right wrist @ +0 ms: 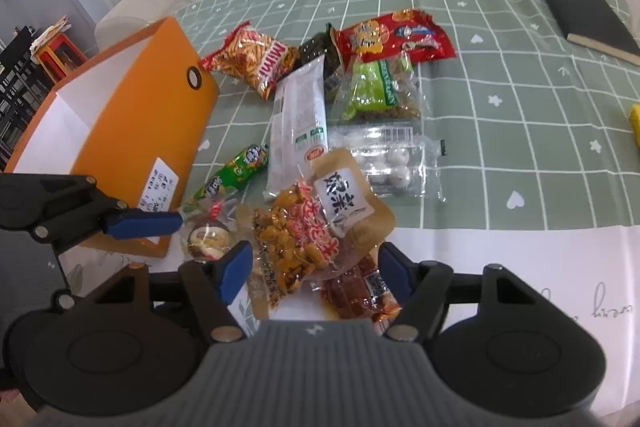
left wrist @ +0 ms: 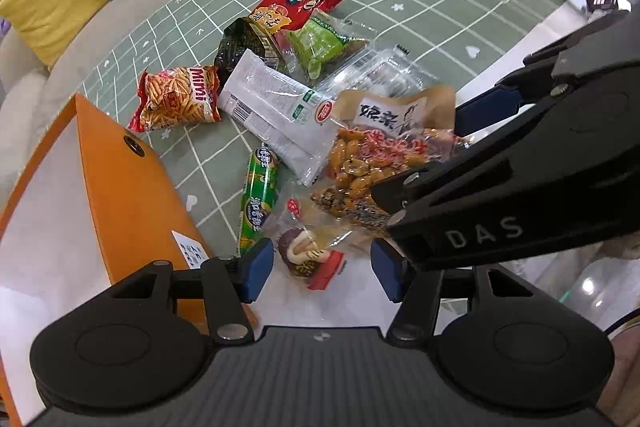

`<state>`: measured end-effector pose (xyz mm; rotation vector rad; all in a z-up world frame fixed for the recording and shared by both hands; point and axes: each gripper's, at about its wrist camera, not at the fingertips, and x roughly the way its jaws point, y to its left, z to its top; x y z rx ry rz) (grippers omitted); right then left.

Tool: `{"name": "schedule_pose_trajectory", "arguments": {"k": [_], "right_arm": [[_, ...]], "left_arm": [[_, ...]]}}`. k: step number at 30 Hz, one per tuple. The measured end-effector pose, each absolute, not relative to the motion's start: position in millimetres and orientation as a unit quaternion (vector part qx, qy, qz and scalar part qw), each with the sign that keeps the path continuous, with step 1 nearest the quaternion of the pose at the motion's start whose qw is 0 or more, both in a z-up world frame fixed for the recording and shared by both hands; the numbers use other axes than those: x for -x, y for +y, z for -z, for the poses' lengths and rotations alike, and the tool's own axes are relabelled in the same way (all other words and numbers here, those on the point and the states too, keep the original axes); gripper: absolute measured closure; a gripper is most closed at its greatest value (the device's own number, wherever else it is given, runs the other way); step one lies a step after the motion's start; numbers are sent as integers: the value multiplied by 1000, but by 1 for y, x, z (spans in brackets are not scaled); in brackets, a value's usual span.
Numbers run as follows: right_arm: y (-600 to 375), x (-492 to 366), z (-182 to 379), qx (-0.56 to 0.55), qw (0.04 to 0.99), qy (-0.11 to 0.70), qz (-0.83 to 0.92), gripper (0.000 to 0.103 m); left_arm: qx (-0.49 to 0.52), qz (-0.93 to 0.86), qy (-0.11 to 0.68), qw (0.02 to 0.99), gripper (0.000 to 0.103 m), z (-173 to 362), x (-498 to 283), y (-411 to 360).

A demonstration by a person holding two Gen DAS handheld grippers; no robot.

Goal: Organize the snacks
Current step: 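Move both tools down toward the snack pile beside the orange box, then grasp the small red-labelled packet with the left gripper while the right grasps the tan peanut bag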

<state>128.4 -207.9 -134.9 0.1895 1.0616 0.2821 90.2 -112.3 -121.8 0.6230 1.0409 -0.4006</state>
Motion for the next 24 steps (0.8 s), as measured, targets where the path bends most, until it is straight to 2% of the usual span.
{"name": "schedule_pose_trajectory", "arguments": {"k": [6,8,12,14,19,24], "right_arm": [[-199,-136,144,-88,849,502,-139,37],[-197,-138,145,-79,853,498,-134,49],[-199,-140,145,-83,857,491,-131,56],[-199,-139,142,-87,862,482,-132,73],[-199,-137,131,-97,868,466,-144,89],[-199,-134,122,-91,873,459,-138,91]], "left_arm": [[-296,170,485,805,39,129,-98,-109],[-301,166,483,806,44,130,-99,-107],[-308,166,476,807,47,132,-99,-108],[-311,165,472,808,49,133,-98,-108],[-296,168,462,819,52,127,-94,-105],[-279,166,441,837,52,115,-91,-102]]}}
